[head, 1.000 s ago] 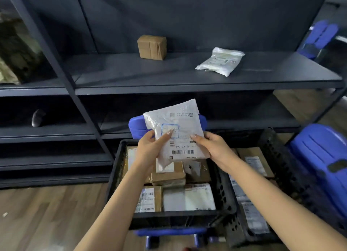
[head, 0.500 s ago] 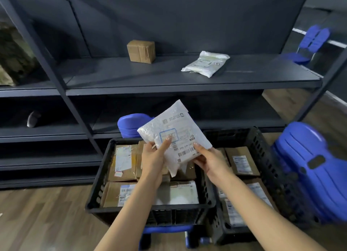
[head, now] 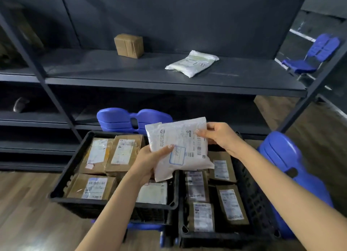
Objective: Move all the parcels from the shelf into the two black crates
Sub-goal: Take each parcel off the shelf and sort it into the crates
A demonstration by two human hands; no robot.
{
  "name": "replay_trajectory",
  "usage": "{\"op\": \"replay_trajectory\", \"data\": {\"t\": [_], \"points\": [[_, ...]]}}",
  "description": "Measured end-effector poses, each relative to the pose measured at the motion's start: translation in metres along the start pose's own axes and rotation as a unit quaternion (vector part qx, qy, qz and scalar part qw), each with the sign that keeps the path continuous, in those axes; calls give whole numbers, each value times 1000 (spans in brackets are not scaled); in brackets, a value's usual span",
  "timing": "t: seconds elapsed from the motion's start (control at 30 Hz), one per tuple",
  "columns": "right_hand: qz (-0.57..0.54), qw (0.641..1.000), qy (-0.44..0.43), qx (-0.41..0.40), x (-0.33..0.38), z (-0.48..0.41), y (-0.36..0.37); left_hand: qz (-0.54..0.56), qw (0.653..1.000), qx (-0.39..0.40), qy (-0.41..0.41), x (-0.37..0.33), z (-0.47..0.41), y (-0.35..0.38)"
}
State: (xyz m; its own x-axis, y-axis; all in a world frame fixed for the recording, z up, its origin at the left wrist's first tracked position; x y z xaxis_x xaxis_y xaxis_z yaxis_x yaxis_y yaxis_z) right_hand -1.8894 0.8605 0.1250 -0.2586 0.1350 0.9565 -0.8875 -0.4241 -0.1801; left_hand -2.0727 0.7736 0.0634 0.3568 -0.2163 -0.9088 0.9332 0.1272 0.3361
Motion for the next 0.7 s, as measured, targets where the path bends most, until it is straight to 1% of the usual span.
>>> {"op": "replay_trajectory", "data": {"t": [0.07,0.13,0.17,0.23,0.3,0.4,0.5,0.6,0.63,0.7], "points": [[-33,999,-2,-34,-4,0,-9,55,998,-30,25,1,2,6],[-85,995,14,-54,-18,2,-13,98,993,-50,49,0,4,12],[-115,991,31,-56,-30,3,-11,115,990,-57,57,-1,4,15],[-177,982,61,-35,-54,7,2,144,985,-77,63,1,4,16],[-228,971,63,-18,-69,12,15,153,981,-101,58,7,3,16],[-260,963,51,-56,-78,15,11,152,983,-98,42,19,2,19],[-242,966,49,-71,-76,12,-3,123,990,-58,23,27,2,21],[-170,983,35,-62,-61,10,-23,108,994,-19,-22,33,1,9],[-135,989,24,-59,-52,9,-30,85,996,-3,-28,29,0,4],[-53,998,16,-42,-37,6,-36,1,999,38,-39,19,-2,0]]}}
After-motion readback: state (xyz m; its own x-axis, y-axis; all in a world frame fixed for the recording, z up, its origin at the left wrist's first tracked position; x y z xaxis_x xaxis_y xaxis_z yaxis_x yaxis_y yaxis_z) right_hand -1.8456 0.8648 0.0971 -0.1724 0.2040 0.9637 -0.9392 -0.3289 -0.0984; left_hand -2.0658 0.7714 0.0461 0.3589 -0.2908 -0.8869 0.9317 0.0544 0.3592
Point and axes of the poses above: each hand's wrist, its own z-axis away from the middle knuckle, its own y-axis out of the palm, x = y × z, the point moved 10 cm from there along -z, towards the middle knuckle, and after that the axes turned 4 degrees about y, right-handed, at the moved point
